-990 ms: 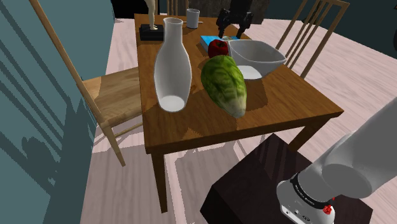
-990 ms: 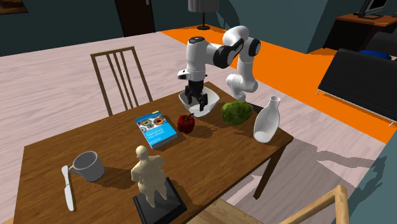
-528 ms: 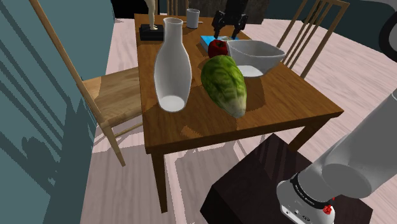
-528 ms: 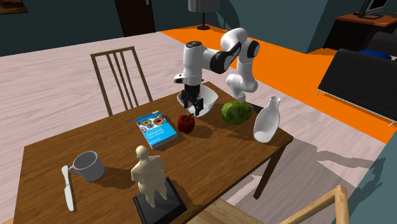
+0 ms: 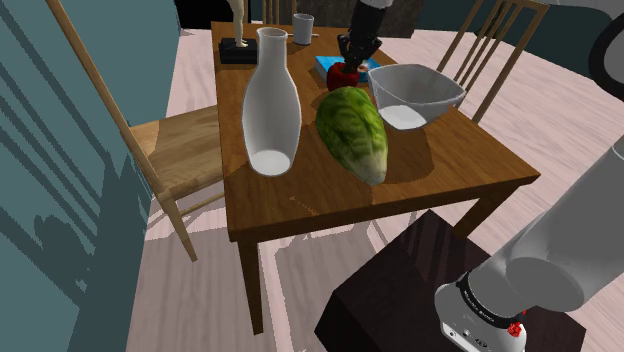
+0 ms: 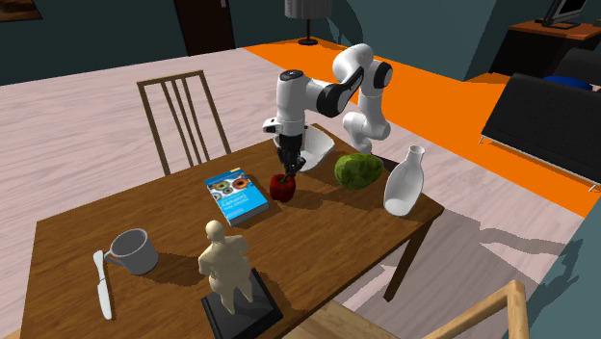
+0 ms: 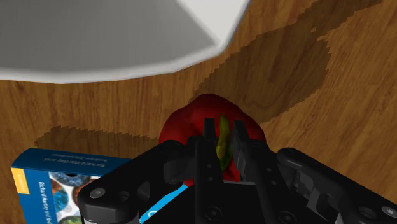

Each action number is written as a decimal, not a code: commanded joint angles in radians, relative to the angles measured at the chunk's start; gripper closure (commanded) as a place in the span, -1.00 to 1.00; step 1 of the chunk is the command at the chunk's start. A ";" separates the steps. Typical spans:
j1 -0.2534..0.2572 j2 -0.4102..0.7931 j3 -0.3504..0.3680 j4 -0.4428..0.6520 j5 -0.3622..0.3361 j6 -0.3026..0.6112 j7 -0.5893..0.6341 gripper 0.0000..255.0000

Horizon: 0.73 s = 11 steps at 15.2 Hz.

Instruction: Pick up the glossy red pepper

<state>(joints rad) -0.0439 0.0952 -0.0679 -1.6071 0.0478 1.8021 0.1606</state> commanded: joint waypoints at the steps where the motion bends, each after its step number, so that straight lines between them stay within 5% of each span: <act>1: 0.001 0.004 0.001 -0.003 0.001 -0.001 0.000 1.00; 5: -0.001 -0.016 -0.001 -0.031 0.001 0.007 -0.005 1.00; 11: -0.002 -0.004 -0.001 0.065 0.001 -0.078 -0.002 1.00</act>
<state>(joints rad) -0.0459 0.0893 -0.0694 -1.5596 0.0486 1.7396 0.1575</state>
